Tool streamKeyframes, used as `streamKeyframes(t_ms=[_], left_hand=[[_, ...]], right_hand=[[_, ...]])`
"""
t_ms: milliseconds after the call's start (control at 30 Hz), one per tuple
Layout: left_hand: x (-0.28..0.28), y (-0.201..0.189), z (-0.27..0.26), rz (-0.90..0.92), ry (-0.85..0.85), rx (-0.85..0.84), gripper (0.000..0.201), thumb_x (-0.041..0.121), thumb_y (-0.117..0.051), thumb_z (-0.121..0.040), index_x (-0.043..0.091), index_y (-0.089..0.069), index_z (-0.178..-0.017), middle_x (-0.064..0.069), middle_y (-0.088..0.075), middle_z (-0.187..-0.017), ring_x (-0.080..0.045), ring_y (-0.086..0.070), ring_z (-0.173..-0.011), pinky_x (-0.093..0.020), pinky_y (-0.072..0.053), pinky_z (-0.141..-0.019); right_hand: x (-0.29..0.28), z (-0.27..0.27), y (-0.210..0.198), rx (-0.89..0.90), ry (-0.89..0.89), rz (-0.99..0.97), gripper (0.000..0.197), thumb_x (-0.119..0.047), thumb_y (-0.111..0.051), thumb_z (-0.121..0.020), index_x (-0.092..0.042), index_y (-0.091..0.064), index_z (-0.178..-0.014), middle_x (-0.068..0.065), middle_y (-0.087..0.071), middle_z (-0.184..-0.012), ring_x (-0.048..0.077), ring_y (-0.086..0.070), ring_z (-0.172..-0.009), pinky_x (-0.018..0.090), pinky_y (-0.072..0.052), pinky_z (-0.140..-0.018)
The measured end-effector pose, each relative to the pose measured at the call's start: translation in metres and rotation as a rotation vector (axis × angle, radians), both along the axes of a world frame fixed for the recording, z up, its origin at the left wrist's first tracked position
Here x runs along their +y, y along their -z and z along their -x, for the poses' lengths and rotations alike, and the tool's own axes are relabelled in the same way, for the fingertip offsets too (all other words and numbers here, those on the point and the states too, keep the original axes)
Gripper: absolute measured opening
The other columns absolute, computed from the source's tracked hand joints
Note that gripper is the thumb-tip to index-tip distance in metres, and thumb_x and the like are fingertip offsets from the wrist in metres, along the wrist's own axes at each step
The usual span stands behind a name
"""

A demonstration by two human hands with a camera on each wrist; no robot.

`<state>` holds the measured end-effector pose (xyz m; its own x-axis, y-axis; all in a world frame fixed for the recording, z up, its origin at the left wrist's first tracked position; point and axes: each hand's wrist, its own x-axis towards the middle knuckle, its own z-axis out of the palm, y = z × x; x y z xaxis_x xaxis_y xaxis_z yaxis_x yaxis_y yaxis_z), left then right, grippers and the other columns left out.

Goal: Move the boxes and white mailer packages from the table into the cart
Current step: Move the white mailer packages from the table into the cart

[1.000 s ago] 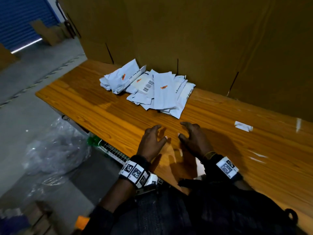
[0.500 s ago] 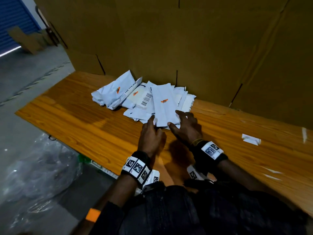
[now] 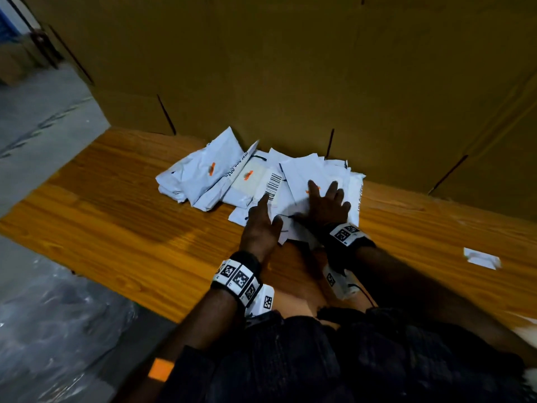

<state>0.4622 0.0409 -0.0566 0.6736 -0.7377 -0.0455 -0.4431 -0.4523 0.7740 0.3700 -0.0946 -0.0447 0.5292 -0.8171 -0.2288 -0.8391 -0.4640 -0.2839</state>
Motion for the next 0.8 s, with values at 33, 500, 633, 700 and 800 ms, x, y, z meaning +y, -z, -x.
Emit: streamKeyframes(t_ms=[33, 500, 633, 700, 800], left_hand=[[-0.005, -0.002, -0.003, 0.011, -0.01, 0.002, 0.063, 0.022, -0.054, -0.097, 0.018, -0.024, -0.153, -0.006, -0.03, -0.157, -0.021, -0.026, -0.144, -0.024, -0.019, -0.113], [-0.13, 0.004, -0.025, -0.211, 0.101, -0.121, 0.071, 0.049, -0.051, -0.093, 0.022, -0.022, -0.153, -0.026, -0.029, -0.15, -0.041, -0.028, -0.138, -0.049, -0.025, -0.113], [-0.15, 0.004, -0.016, -0.432, 0.188, -0.193, 0.089, 0.071, -0.048, -0.085, 0.032, -0.008, -0.154, -0.03, 0.002, -0.157, -0.047, -0.009, -0.144, -0.062, -0.019, -0.111], [-0.152, 0.004, -0.014, -0.455, 0.209, -0.208, 0.087, 0.072, -0.049, -0.083, 0.038, -0.009, -0.153, -0.029, 0.007, -0.158, -0.048, -0.007, -0.144, -0.064, -0.02, -0.11], [-0.15, 0.005, -0.015, -0.436, 0.227, -0.197, 0.081, 0.067, -0.051, -0.086, 0.042, -0.012, -0.152, -0.025, 0.009, -0.159, -0.046, -0.008, -0.145, -0.06, -0.019, -0.113]], right_hand=[[-0.001, 0.002, -0.002, -0.004, 0.0, 0.018, 0.096, -0.06, -0.064, -0.08, -0.036, -0.007, -0.152, 0.022, -0.001, -0.159, 0.043, -0.01, -0.145, 0.059, -0.019, -0.112], [-0.018, 0.048, 0.013, -0.194, 0.386, -0.033, 0.077, -0.062, -0.059, -0.083, -0.037, -0.025, -0.147, 0.016, -0.015, -0.155, 0.042, -0.031, -0.135, 0.056, -0.037, -0.104], [-0.025, 0.045, 0.022, -0.461, 0.468, -0.109, 0.07, -0.061, -0.06, -0.082, -0.032, -0.034, -0.141, 0.016, -0.037, -0.139, 0.037, -0.046, -0.123, 0.05, -0.043, -0.102], [-0.029, 0.044, 0.021, -0.531, 0.487, -0.139, 0.065, -0.056, -0.064, -0.082, -0.038, -0.035, -0.138, 0.013, -0.045, -0.129, 0.034, -0.051, -0.115, 0.048, -0.046, -0.098], [-0.033, 0.048, 0.022, -0.492, 0.45, -0.148, 0.067, -0.056, -0.067, -0.077, -0.048, -0.034, -0.134, 0.013, -0.049, -0.123, 0.034, -0.053, -0.113, 0.047, -0.047, -0.097]])
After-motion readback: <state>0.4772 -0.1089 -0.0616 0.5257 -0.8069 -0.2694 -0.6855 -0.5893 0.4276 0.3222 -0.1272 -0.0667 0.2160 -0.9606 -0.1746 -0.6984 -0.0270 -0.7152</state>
